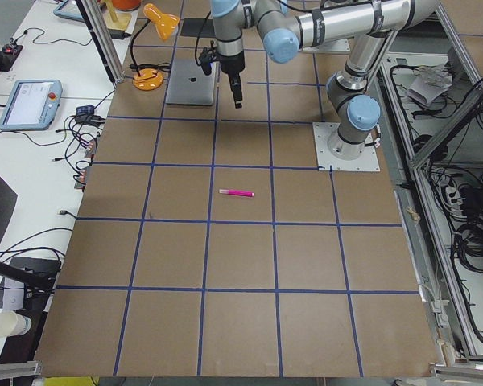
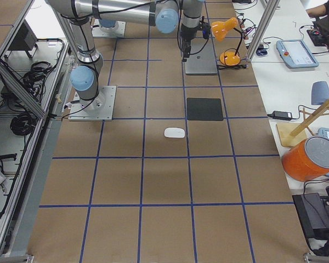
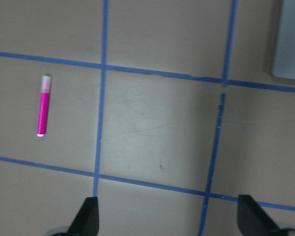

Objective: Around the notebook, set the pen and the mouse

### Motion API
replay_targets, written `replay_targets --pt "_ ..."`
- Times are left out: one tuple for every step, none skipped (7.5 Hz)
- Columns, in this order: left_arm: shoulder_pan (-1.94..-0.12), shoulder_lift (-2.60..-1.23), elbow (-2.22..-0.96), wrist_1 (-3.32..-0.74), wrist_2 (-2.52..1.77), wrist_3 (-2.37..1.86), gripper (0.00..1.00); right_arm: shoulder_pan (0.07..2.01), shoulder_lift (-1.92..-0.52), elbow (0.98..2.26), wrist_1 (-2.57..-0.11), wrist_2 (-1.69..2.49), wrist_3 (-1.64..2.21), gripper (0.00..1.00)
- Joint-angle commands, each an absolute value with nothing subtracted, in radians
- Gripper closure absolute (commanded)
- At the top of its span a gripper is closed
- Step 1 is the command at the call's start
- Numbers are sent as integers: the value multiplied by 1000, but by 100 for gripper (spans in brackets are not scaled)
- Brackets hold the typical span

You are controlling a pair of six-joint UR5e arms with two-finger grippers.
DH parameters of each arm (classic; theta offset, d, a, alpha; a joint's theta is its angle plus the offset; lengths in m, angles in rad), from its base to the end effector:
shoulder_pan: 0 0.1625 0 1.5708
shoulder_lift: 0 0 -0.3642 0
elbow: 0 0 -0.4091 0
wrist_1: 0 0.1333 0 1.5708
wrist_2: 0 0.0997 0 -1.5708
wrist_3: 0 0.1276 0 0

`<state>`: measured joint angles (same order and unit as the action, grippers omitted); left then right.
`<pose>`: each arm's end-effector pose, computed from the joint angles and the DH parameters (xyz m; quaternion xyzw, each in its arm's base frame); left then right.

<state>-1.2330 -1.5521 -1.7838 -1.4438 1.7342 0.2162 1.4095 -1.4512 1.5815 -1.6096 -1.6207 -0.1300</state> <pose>0.0547 -0.4955 0.3153 -0.0578 0.9944 0.0546 0.0693 0.0391 -0.5501 0.3349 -0.0145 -0.9985 -0.0489 0.0180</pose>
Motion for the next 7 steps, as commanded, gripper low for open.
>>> replay_targets --pt "-1044 -1641 -1983 -1088 1730 463 0 1194 -1373 1713 -1836 -1634 -447 0" --pt "-998 -1704 -2027 -948 1697 518 0 1122 -1326 1776 -1958 -1643 -545 0" --pt "-979 -1767 -2023 -913 1654 622 0 1047 -1290 1820 -2086 -1638 -628 0" --pt "-944 -1813 -2014 -905 1641 652 0 1014 -1252 1844 -2135 -1635 -652 0" --pt "-918 -1854 -2028 -846 1637 705 0 1003 -1221 1850 -2185 -1635 -660 0" --pt "-911 -1880 -2022 -819 1637 715 0 987 -1189 1856 -2192 -1638 -705 0" --pt "-907 -1903 -2022 -821 1637 738 0 964 -1175 1876 -2203 -1637 -706 0"
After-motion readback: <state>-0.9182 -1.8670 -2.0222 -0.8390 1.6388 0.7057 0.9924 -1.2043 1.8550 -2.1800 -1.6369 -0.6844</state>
